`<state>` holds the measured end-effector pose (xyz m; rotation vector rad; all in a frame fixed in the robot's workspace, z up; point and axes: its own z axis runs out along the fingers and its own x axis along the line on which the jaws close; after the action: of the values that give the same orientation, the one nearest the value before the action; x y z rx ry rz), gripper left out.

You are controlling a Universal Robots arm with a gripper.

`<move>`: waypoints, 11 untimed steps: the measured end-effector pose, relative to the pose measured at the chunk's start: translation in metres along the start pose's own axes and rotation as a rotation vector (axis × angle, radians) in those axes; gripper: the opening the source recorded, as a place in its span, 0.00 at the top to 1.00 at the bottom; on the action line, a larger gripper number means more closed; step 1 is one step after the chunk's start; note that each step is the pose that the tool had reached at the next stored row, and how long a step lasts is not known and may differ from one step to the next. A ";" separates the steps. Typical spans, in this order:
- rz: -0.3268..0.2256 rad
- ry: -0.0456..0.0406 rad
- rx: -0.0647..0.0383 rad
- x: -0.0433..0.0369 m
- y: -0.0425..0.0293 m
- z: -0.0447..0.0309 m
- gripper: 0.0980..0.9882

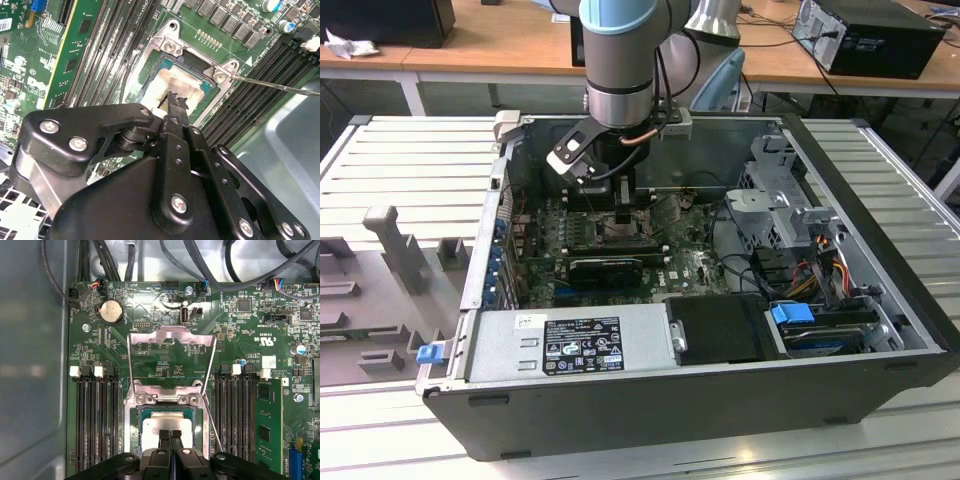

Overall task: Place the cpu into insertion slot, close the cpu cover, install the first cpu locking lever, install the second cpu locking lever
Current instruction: 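Place the cpu into insertion slot, then close the cpu cover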

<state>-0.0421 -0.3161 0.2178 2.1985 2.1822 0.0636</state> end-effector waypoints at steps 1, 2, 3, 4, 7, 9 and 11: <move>0.000 -0.0001 0.000 0.0000 0.0000 -0.0007 0.99; 0.000 -0.0001 0.000 0.0000 0.0001 -0.0014 0.99; 0.000 -0.0001 0.000 0.0000 0.0002 -0.0026 0.99; 0.000 0.0000 0.000 0.0000 0.0002 -0.0037 0.99; 0.000 -0.0002 0.000 0.0000 0.0008 -0.0136 0.99; 0.000 0.0001 0.002 0.0000 0.0022 -0.0139 0.99; 0.000 -0.0004 0.006 -0.0006 0.0074 -0.0137 0.99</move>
<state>-0.0355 -0.3168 0.2319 2.2018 2.1844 0.0569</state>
